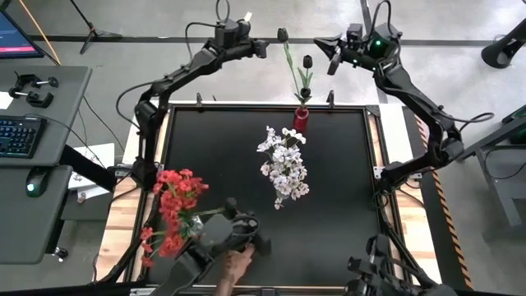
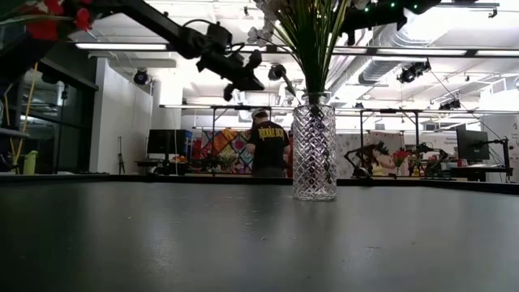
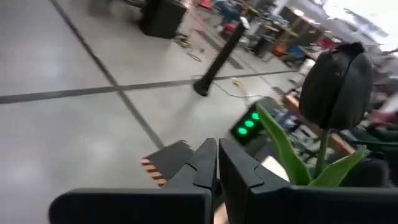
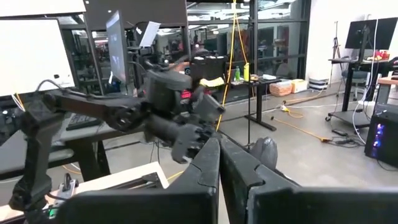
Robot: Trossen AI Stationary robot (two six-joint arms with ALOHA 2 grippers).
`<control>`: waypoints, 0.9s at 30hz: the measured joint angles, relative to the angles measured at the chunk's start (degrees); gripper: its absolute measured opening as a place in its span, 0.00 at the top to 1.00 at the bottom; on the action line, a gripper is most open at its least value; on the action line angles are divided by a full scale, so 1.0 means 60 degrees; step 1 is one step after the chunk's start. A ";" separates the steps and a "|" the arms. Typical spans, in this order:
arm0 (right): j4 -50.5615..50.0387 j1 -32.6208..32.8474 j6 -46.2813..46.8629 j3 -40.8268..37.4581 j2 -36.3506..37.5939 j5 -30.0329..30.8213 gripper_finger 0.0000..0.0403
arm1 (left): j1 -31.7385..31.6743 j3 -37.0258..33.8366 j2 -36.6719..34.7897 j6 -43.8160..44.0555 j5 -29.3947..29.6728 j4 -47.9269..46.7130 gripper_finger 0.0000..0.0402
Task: Sort flowers into vase by color
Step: Put the black tulip into the red vase
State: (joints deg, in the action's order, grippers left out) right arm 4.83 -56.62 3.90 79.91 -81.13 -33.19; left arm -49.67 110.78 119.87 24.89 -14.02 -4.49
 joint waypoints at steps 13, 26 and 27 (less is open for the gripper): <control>-0.0427 0.0018 0.0019 -0.0009 0.0277 0.0004 1.00 | 0.0106 0.0637 0.0985 0.0095 -0.0827 0.1474 1.00; -0.0420 0.0175 0.0270 -0.0015 0.0281 -0.0001 1.00 | 0.0435 0.0641 0.1797 0.0316 -0.0634 0.3099 1.00; -0.0420 0.0210 0.0272 -0.0016 0.0281 -0.0003 1.00 | 0.0458 0.0641 0.1899 0.0331 -0.0646 0.3224 1.00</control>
State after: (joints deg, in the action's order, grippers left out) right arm 2.31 -55.36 5.53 79.81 -79.44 -33.21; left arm -46.92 114.63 131.27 26.88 -17.90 14.85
